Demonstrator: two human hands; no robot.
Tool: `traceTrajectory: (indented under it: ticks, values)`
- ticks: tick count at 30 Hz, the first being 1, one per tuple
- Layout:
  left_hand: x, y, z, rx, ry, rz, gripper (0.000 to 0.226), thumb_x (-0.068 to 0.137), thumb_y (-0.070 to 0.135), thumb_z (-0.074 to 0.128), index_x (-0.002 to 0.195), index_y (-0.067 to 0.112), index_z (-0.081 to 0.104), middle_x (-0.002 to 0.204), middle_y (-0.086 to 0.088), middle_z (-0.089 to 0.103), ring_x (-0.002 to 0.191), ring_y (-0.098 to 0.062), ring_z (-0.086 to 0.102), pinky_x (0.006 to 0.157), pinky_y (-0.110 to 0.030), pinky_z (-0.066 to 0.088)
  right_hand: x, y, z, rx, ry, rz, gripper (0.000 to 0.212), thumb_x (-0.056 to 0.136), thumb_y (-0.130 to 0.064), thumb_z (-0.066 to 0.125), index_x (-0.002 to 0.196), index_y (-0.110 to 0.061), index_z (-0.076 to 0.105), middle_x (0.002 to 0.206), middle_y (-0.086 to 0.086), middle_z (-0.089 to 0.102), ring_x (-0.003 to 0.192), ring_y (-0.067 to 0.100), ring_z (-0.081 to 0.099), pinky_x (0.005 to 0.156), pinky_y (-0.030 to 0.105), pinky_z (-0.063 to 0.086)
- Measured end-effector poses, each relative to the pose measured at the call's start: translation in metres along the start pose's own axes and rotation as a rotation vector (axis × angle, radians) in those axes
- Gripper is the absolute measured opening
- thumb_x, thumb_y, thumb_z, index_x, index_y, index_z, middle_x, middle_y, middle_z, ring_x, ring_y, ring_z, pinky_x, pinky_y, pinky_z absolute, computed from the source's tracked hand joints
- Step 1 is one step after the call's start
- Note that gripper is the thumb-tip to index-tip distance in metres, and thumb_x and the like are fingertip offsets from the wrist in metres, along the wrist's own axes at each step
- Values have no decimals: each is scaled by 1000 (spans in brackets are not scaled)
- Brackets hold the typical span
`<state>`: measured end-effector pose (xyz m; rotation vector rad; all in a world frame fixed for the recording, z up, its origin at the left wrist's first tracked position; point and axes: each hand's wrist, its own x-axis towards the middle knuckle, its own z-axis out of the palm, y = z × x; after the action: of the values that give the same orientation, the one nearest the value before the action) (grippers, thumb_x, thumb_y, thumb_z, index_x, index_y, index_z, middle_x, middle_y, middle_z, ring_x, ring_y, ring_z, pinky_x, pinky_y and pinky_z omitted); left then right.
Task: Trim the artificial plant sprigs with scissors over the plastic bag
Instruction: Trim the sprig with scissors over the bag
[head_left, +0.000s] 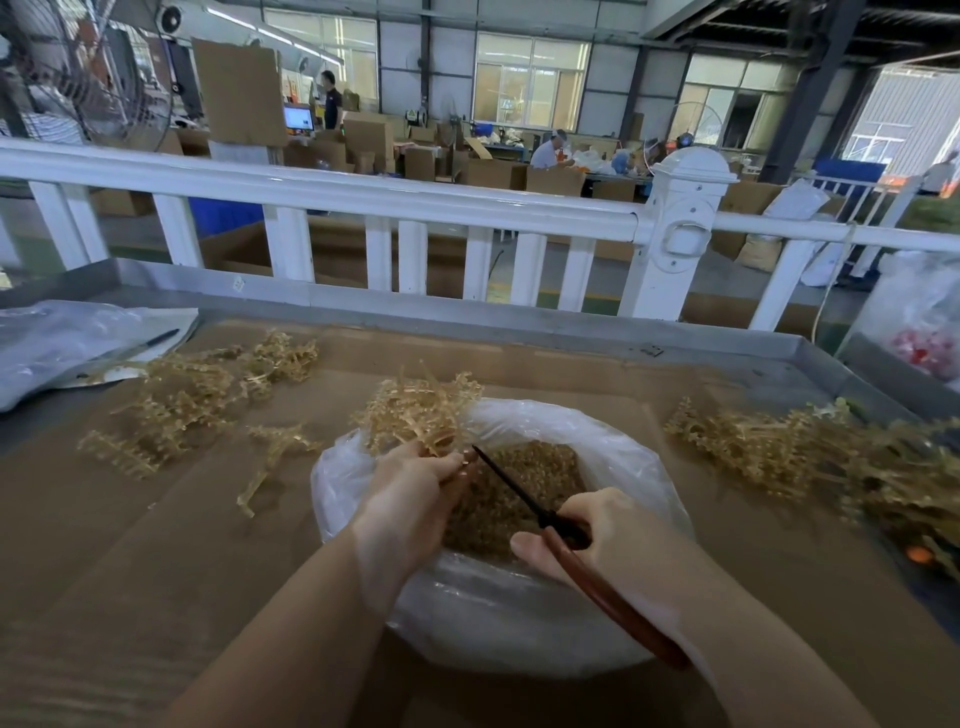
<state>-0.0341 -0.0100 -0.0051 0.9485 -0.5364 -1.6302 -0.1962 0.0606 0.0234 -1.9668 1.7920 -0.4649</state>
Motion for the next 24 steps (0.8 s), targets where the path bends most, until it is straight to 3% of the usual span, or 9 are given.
traceTrajectory:
  ticks: [3,7,11,13,15,19,24]
  values:
    - [4,-1,-3,3,69,26,28,92,-11,49,120,-9,49,106,-22,59,84,-22,61,70,-30,56,-3,-1,-2,-15,6,-16,39,79,-66,58,72,-28,56,67,-8,56,59,3,52,55,16,36]
    - [6,-4,-7,64,103,59,9,90,-5,55,89,4,57,84,-12,65,74,-18,62,55,-28,58,-7,-4,-2,28,94,-33,36,79,-64,59,67,-31,49,58,-12,50,52,-3,49,50,12,34]
    - [6,-10,-9,28,83,53,7,89,-1,58,88,5,59,83,-9,64,79,-17,62,61,-27,59,-4,-5,9,43,283,-76,34,81,-61,58,68,-33,46,59,-12,49,58,-10,50,58,5,37]
    - [5,-15,-10,6,83,52,9,90,-1,57,84,6,59,80,-8,64,78,-17,62,62,-27,59,0,-3,21,26,352,-92,32,83,-58,58,69,-34,43,60,-13,48,59,-6,51,58,8,38]
    - [3,-19,-13,-2,63,70,12,90,-1,56,81,7,57,75,-6,65,75,-17,63,64,-29,58,4,1,34,-40,398,-94,25,85,-58,56,79,-35,47,67,-15,53,62,-3,52,57,12,39]
    - [1,-25,-16,42,39,141,10,90,0,56,83,7,57,78,-7,65,76,-17,65,62,-25,57,12,12,56,-123,484,-72,31,89,-58,49,107,-34,54,91,-13,63,86,5,58,78,21,49]
    - [-2,-29,-19,39,2,174,10,90,-2,55,85,7,55,81,-9,62,76,-19,63,59,-23,56,13,14,67,-118,553,-92,37,87,-54,55,116,-31,56,94,-11,64,89,7,58,76,19,47]
